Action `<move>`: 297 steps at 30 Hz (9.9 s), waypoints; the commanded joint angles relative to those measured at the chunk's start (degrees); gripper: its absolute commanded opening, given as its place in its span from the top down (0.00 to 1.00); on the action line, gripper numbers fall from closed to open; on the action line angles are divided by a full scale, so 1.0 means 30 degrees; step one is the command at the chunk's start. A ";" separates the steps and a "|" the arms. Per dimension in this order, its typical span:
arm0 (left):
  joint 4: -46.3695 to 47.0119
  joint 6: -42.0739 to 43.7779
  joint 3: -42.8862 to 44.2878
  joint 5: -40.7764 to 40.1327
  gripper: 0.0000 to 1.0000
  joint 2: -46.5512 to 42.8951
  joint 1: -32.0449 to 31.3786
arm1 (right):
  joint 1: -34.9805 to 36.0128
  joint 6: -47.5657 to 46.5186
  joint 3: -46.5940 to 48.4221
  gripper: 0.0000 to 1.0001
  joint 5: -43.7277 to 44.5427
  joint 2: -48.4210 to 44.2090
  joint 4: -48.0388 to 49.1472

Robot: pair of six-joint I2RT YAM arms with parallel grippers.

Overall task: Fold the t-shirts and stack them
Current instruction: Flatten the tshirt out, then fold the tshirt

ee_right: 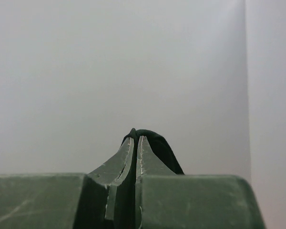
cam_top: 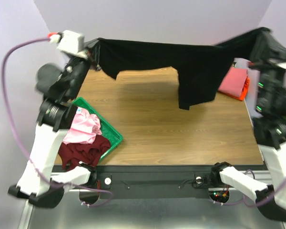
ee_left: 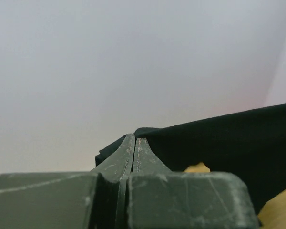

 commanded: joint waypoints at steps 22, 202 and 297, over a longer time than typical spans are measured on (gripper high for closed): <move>0.0641 0.0834 0.1240 0.0151 1.00 0.1532 -0.0628 | 0.0027 -0.3093 0.2165 1.00 0.0612 0.2849 0.0322; -1.8636 -2.4508 -1.4229 -1.2774 0.44 -0.1766 -0.1272 | -0.8264 1.2959 -1.4989 0.18 -1.0107 1.2728 0.4577; 0.3395 -1.1294 -2.0996 -0.8085 1.00 -0.6101 -0.1009 | 0.5066 1.4981 -1.5311 0.19 -0.3980 0.5777 -1.5727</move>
